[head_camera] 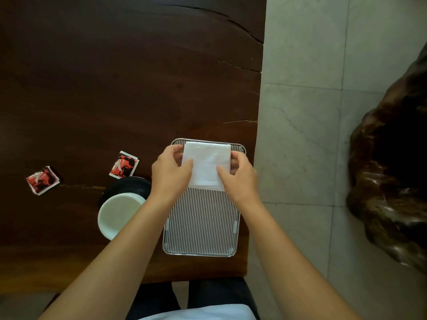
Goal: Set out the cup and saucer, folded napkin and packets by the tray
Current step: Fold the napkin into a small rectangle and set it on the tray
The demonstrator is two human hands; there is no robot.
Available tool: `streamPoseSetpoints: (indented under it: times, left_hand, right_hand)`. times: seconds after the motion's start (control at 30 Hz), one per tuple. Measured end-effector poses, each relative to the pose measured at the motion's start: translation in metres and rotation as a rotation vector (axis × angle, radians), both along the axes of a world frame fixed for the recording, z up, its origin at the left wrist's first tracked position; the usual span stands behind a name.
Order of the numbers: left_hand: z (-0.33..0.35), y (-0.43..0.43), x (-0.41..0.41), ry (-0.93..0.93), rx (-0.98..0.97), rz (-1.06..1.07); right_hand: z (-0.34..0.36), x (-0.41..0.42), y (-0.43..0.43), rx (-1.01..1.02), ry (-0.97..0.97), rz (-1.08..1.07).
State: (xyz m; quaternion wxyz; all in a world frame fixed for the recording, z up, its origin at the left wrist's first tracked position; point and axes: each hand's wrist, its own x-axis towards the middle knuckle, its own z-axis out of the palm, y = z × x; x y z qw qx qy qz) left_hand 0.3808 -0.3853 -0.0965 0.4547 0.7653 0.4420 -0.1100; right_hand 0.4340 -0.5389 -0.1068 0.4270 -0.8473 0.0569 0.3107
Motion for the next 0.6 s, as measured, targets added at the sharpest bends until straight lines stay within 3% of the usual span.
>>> streamPoseSetpoints:
  times: [0.2, 0.6]
  left_hand:
    - [0.006, -0.007, -0.001, -0.114, 0.152, -0.163]
    - [0.004, -0.009, -0.01, -0.109, 0.2, -0.195]
  right_hand:
    - [0.007, -0.006, 0.006, -0.18, -0.202, 0.143]
    - [0.006, -0.013, 0.008, -0.306, -0.209, 0.3]
